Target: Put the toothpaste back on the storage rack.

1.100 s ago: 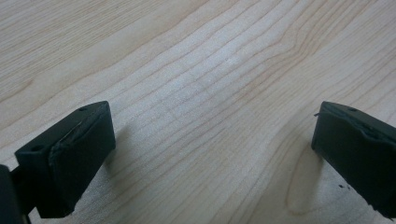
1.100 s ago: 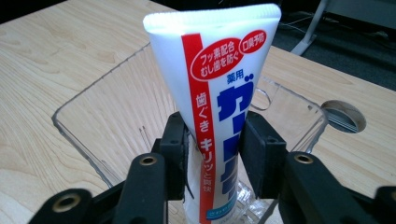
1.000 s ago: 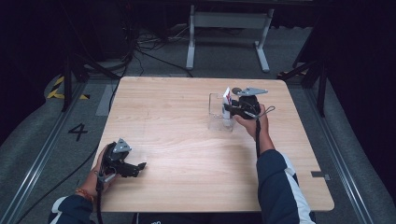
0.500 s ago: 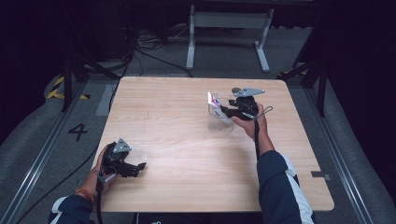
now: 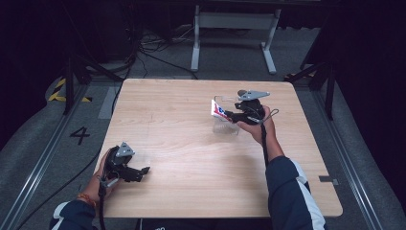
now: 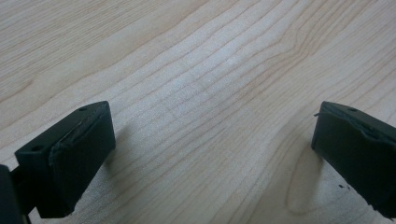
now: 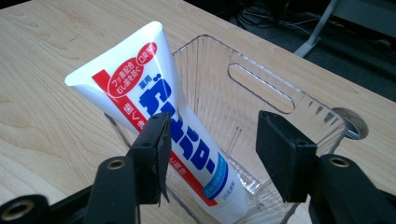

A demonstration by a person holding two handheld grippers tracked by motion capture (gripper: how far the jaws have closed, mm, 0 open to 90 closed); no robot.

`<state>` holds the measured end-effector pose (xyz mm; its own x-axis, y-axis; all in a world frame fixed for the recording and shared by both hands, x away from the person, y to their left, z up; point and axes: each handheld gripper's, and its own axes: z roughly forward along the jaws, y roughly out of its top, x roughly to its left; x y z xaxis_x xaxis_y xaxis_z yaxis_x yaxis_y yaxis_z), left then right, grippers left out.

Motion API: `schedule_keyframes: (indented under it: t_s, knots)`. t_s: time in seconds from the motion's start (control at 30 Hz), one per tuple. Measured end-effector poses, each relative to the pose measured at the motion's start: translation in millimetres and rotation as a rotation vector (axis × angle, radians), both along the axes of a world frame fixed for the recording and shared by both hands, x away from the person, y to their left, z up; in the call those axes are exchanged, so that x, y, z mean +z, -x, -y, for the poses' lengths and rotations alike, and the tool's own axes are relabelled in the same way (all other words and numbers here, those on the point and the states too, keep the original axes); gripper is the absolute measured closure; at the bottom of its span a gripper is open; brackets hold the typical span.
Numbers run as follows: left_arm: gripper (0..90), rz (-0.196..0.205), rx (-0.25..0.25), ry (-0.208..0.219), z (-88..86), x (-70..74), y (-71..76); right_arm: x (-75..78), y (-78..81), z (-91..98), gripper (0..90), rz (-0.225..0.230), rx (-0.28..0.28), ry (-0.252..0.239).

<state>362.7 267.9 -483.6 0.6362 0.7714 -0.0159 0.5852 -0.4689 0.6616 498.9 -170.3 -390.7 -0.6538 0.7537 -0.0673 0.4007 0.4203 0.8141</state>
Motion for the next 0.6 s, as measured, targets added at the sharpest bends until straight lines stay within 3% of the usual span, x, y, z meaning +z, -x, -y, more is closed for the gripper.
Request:
schedule_keyframes:
  t_s: [0.6]
  knots:
    - [0.0, 0.000, 0.000, 0.000, 0.0, 0.0, 0.0, 13.6, 14.9, 8.7, 42.2, 0.010, 0.012, 0.063]
